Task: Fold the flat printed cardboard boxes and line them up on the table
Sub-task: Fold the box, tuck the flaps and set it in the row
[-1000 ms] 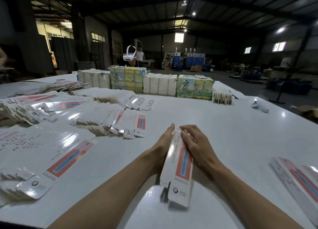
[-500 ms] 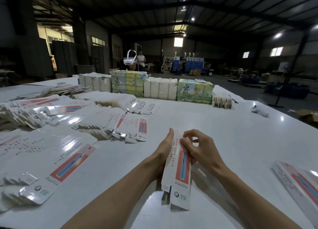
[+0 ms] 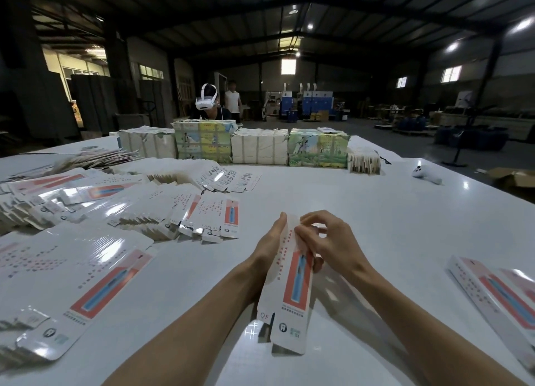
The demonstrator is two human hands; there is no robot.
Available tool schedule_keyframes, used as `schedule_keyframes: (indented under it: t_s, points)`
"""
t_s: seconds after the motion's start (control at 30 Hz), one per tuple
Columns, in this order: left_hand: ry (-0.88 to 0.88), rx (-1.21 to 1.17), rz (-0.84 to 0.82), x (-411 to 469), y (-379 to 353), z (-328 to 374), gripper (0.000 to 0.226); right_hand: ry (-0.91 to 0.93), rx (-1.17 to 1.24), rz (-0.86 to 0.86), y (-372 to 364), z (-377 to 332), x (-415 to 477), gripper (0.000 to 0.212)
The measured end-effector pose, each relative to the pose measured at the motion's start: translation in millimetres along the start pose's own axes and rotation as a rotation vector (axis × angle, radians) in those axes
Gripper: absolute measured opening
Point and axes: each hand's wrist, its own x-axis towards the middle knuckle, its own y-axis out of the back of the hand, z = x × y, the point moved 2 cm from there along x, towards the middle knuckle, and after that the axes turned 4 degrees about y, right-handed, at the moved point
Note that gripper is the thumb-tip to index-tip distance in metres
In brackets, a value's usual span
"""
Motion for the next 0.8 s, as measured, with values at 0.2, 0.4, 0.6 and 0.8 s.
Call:
schedule_keyframes:
  t_s: [0.2, 0.4, 0.6, 0.8]
  points:
    - [-0.051, 0.057, -0.060, -3, -2, 4, 0.062, -0.167, 0.135, -0.111, 9, -2, 5, 0.034]
    - [-0.073, -0.004, -0.203, -3, -9, 6, 0.063, -0.226, 0.495, -0.123, 12, 5, 6, 0.035]
    - [0.172, -0.262, -0.236, 3, -30, 6, 0.061, -0.364, 0.805, -0.084, 9, 4, 9, 0.049]
    - [0.197, -0.584, -0.309, 8, -17, 1, 0.041, -0.364, 0.798, -0.034, -6, -1, 1, 0.034]
